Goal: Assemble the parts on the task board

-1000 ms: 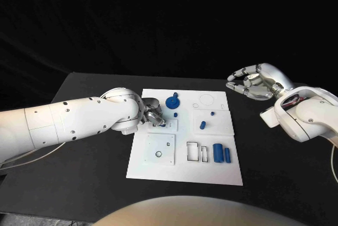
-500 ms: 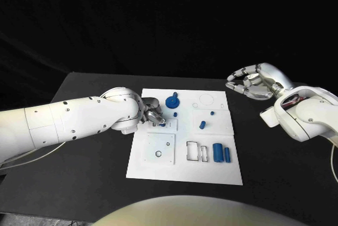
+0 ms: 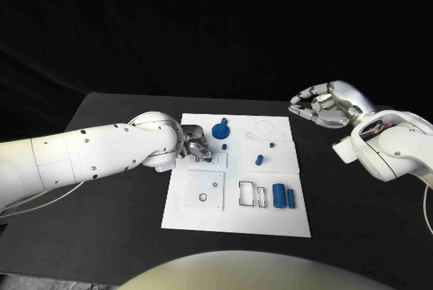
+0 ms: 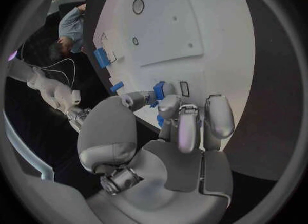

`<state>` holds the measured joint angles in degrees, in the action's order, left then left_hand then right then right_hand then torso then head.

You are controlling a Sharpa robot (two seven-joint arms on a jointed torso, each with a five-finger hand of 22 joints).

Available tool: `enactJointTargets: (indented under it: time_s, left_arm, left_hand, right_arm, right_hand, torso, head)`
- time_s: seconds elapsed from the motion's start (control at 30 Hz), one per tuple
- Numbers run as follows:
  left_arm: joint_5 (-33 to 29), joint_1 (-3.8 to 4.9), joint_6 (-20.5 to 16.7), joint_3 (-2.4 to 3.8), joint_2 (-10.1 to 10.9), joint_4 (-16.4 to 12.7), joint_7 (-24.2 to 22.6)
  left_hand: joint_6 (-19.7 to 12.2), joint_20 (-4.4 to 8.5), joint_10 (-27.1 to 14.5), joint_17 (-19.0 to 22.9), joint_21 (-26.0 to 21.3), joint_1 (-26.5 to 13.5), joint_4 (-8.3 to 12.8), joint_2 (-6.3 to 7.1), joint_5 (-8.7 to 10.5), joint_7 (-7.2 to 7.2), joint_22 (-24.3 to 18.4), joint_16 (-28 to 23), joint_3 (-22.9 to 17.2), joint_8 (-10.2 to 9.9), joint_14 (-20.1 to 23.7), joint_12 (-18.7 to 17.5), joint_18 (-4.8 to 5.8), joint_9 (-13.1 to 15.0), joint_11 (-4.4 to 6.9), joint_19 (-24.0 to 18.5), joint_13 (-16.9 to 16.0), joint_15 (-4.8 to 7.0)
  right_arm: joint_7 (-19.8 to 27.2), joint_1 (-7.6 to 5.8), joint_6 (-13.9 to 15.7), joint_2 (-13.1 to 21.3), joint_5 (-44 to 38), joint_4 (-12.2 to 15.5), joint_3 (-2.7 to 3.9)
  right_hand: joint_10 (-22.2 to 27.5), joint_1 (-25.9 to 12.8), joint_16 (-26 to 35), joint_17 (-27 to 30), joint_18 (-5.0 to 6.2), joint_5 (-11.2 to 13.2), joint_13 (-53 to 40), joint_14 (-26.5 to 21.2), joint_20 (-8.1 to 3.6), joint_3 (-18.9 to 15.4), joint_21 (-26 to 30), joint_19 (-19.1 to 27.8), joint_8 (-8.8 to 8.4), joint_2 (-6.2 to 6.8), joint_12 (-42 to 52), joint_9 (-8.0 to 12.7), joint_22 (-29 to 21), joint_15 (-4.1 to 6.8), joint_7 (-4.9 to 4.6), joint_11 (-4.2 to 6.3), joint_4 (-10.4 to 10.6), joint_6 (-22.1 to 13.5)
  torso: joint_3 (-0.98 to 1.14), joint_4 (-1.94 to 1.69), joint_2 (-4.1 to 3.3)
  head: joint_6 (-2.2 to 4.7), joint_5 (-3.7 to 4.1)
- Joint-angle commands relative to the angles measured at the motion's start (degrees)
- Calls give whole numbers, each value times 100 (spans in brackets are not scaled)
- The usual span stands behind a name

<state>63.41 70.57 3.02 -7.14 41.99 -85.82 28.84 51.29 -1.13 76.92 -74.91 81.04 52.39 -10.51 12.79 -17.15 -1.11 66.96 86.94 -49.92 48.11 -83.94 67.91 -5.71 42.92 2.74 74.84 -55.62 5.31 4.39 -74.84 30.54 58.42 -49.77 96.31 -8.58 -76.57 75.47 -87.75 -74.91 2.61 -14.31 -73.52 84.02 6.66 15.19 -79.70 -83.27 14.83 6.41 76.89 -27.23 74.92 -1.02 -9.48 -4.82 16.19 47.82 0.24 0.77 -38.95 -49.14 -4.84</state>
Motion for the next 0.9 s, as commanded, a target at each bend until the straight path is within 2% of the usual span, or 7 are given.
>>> enactJointTargets:
  time_s: [0.03, 0.37, 0.73, 0.9]
  left_arm:
    - [-98, -65, 282, -49, -45, -26, -6]
    - [-98, -65, 283, -49, -53, -8, -6]
    - [-98, -65, 283, -49, -54, 2, -8]
    - [-98, -65, 280, -46, -42, -6, -11]
  left_hand:
    - [27, -11, 31, -799, -22, -79, -29, -8, 26, 5, -3, 24, 71, -30, -438, 23, 95, 3, 8, 37, -7, 47]
    - [64, -11, 26, -808, -35, -152, -219, -21, 24, 5, -5, 28, 393, -68, -439, 25, 95, 9, 7, 43, -4, 46]
    - [83, -11, 28, -830, -40, -170, -310, -25, 25, 6, -4, 38, 557, -80, -444, 28, 96, 16, 6, 47, -4, 46]
    - [103, -10, 27, -829, -49, -181, -449, -12, 23, 5, -9, 39, 815, -100, -443, 28, 95, 24, 6, 48, 2, 45]
  right_arm:
    - [-6, 2, -77, 2, -25, 9, 0]
    - [-5, 2, -79, 0, -25, 3, 0]
    - [-3, 2, -80, 0, -25, -3, 0]
    - [0, 2, -81, 1, -25, -6, 0]
  right_hand:
    - [43, -31, 24, -843, 25, -4, 2, 437, 7, -12, 18, 26, 19, 10, -31, -9, 789, 37, -13, 0, 25, -45]
    - [51, -42, 31, -829, 29, 7, 11, 433, 7, -18, 33, 35, 22, 12, -40, -10, 780, 37, -13, 0, 30, -46]
    - [53, -57, 36, -818, 30, 22, 14, 430, 6, -25, 37, 37, 26, 12, -42, -10, 779, 37, -13, 0, 36, -46]
    - [53, -69, 37, -816, 33, 29, 15, 430, 6, -30, 48, 44, 28, 10, -44, -11, 772, 38, -13, 0, 40, -46]
  torso:
    - [5, 2, -2]
    - [7, -1, 2]
    - [4, 3, 2]
    - [3, 2, 1]
  head:
    - [-1, 1]
    - [-9, 5]
    - [-2, 1]
    - [-2, -1]
